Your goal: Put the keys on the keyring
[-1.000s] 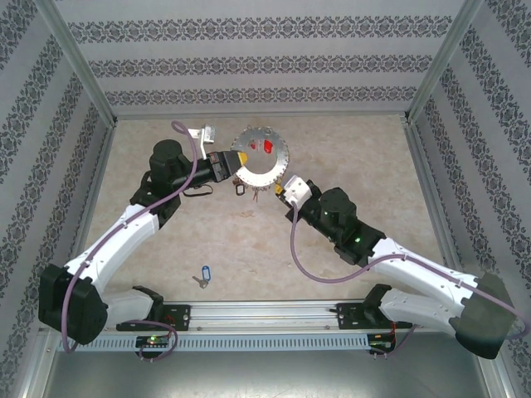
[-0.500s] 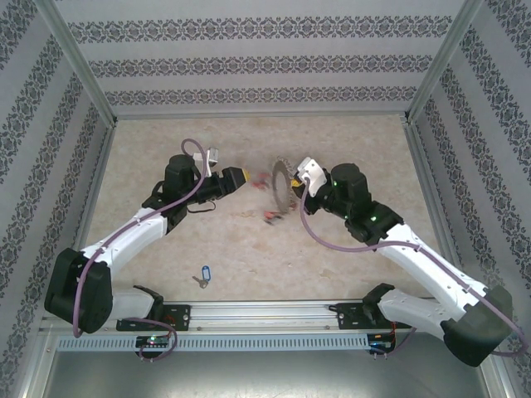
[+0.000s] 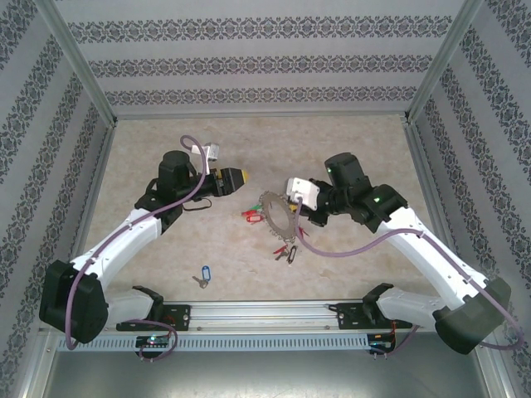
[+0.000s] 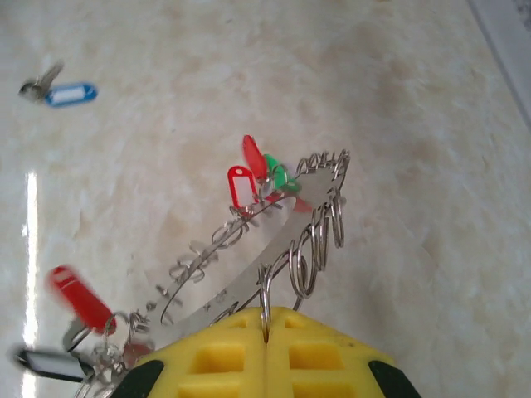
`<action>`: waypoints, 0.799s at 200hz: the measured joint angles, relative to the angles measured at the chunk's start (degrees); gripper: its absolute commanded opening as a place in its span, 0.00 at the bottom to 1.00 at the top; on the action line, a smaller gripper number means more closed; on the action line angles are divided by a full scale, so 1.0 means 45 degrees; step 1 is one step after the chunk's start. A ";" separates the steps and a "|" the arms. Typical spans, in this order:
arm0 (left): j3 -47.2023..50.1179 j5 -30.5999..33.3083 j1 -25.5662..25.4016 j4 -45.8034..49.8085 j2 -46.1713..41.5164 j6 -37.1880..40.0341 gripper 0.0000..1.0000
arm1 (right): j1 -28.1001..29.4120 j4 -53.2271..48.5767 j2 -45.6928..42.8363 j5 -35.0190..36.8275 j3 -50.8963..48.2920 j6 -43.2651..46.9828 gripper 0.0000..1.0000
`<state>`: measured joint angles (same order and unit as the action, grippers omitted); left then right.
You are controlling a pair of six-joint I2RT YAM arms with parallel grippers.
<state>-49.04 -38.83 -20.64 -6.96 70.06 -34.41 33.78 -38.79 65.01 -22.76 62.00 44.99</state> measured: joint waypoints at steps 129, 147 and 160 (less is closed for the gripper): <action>0.0631 -0.1122 -0.2837 0.0811 -0.1112 1.0831 0.66 | 0.1103 0.1253 -0.0131 -0.0160 -0.1069 0.2293 0.00; 0.0520 -0.1073 -0.3147 0.1112 -0.0670 1.1511 0.66 | 0.1103 0.1413 -0.0141 -0.0204 -0.1069 0.2166 0.00; 0.0330 -0.0913 -0.3405 0.1481 -0.0340 1.2007 0.66 | 0.1103 0.1496 -0.0170 -0.0209 -0.1088 0.2059 0.00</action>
<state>-47.55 -42.94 -35.97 -0.30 68.53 19.62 38.74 -32.05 64.25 -23.70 57.10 54.26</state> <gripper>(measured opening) 0.658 0.050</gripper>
